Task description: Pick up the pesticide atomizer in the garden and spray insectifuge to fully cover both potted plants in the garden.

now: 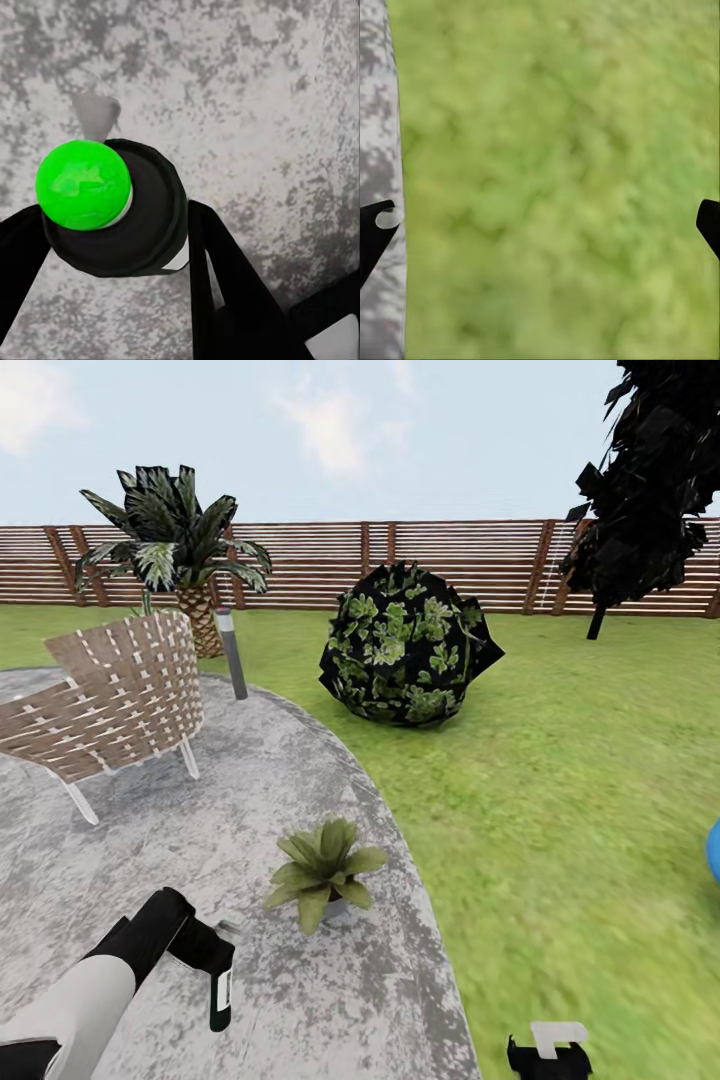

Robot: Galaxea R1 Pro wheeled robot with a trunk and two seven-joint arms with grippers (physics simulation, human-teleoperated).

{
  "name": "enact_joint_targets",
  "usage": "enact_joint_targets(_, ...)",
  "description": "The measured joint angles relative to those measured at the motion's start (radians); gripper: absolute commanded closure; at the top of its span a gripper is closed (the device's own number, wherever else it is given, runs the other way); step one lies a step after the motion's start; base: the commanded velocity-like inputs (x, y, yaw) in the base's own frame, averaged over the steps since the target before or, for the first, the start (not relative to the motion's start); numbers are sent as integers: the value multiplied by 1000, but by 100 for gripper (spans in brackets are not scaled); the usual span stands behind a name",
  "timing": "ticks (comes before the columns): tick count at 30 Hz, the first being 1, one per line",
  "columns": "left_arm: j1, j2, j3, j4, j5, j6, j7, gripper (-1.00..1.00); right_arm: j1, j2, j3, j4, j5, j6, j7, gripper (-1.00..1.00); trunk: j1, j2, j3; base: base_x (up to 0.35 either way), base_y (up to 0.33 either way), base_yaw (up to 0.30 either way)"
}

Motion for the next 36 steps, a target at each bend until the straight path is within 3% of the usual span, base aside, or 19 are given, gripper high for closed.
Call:
enact_joint_targets(4,-3,-2,-19,-1,-4,17,-12,100,0,0,0,0,1,0,0,-100,0,0,0,295,216,0)
enact_joint_targets(9,-29,6,-149,-1,-3,62,-122,100,0,0,0,0,1,0,0,-100,0,0,0,295,194,0)
enact_joint_targets(11,-30,6,-175,-1,-5,63,-149,100,0,0,0,0,1,0,0,-100,0,0,0,315,120,0)
enact_joint_targets(18,-31,7,-191,-2,-17,62,-159,100,0,-3,-1,1,1,1,0,-100,1,0,0,165,38,0)
enact_joint_targets(21,-30,6,-193,0,-81,64,-161,100,0,-6,-1,1,2,1,-1,-100,1,0,0,7,1,0)
enact_joint_targets(23,-28,6,-193,0,-105,67,-163,100,0,-6,-1,1,1,1,-2,-100,1,0,0,1,0,0)
enact_joint_targets(36,-14,1,-198,3,-118,67,-162,100,0,-2,-1,-1,-2,-1,-2,-100,0,0,1,237,63,-71)
